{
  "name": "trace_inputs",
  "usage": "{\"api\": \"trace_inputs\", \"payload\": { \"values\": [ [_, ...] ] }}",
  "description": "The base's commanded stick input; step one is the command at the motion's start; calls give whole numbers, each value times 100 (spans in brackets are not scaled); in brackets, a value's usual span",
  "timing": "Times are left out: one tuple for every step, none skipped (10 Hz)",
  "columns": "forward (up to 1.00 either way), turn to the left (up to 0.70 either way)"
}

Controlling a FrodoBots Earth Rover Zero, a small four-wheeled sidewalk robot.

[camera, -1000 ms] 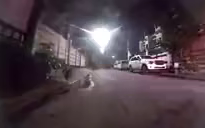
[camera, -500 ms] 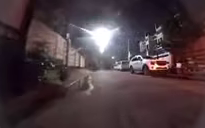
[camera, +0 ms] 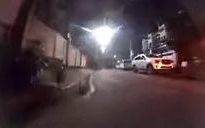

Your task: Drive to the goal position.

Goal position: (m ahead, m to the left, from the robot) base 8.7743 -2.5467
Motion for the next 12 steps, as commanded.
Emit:
{"api": "trace_inputs", "payload": {
  "values": [
    [70, -14],
    [70, -11],
    [70, -8],
    [70, -6],
    [70, -3],
    [70, 0],
    [70, 0],
    [70, 0],
    [70, 0],
    [70, 0],
    [70, 0],
    [70, 0]
  ]
}}
